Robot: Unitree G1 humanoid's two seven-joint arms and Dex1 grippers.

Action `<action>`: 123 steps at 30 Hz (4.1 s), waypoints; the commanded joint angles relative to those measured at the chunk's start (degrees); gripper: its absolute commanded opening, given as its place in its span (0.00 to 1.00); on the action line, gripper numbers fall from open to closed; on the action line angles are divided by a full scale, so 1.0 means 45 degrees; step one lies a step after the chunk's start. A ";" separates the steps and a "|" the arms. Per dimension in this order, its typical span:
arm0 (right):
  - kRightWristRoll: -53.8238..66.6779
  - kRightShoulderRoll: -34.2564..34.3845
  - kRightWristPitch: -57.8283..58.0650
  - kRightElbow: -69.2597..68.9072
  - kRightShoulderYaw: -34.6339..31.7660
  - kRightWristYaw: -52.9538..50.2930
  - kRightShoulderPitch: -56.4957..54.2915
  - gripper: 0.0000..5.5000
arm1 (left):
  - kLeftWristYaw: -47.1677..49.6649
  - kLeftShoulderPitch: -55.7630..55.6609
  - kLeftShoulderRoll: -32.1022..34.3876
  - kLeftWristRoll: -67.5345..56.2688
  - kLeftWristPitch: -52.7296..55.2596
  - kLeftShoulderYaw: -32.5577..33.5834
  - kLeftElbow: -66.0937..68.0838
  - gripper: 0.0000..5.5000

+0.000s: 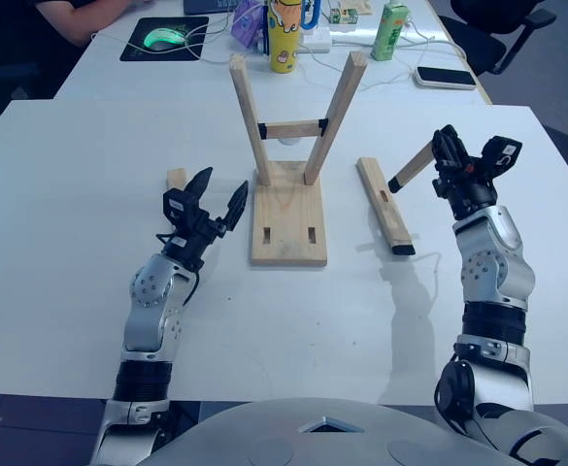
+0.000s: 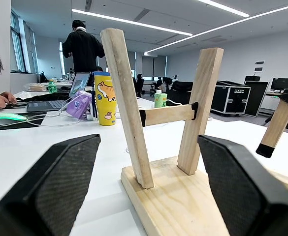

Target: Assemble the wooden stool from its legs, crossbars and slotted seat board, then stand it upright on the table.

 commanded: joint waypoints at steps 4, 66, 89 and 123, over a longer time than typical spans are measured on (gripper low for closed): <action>-0.0193 0.0444 -0.0659 0.0770 0.0068 0.0080 -0.0175 0.08 | -0.0157 -0.0229 0.0110 0.0140 0.0045 0.0021 0.0200 0.66; -0.2056 -0.0093 -0.0535 -0.2626 0.1878 -0.0055 -0.1360 0.27 | -0.0003 0.0605 -0.0096 0.0455 -0.0239 -0.0175 0.0159 0.66; -0.4788 0.0013 -0.1544 0.6870 0.3355 -0.0221 -0.2071 0.00 | 0.0362 0.0182 -0.0506 0.0641 -0.0375 -0.0287 0.0564 0.66; -0.4470 0.0334 -0.4147 0.7303 0.2687 -0.0376 -0.5075 0.00 | 0.0406 0.0119 -0.0888 0.0826 -0.0627 -0.0515 0.1017 0.66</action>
